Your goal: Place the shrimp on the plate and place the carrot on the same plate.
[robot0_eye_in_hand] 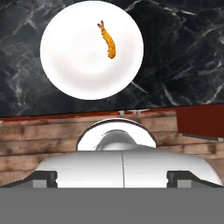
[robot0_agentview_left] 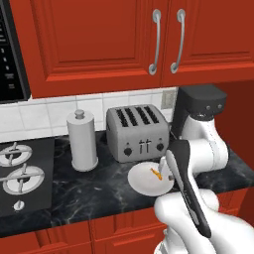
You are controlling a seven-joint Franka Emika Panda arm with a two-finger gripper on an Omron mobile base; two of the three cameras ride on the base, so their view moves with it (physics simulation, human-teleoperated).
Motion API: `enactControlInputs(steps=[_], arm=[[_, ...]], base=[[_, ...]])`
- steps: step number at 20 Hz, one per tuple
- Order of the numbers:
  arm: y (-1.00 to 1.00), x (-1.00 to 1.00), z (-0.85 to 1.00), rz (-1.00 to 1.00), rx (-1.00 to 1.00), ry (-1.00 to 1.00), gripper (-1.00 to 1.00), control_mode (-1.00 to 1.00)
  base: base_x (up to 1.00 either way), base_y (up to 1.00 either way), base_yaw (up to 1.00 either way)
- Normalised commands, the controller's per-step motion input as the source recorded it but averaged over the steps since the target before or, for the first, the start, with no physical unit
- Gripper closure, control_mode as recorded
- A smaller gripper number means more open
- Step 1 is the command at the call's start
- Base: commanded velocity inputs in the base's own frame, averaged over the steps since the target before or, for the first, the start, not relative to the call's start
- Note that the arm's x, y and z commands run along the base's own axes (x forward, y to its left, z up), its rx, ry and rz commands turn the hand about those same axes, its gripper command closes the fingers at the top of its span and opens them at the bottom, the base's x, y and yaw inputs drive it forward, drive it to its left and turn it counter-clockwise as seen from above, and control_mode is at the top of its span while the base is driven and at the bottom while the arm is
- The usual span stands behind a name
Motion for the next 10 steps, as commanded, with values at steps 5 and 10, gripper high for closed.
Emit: enactControlInputs(steps=[5,10], arm=[[0.00,-0.02,0.52,0.00,0.00,-0.01,-1.00,-1.00],[0.00,0.00,0.52,0.00,0.00,0.00,-1.00,-1.00]], base=[[0.00,0.00,0.00],[0.00,0.00,0.00]])
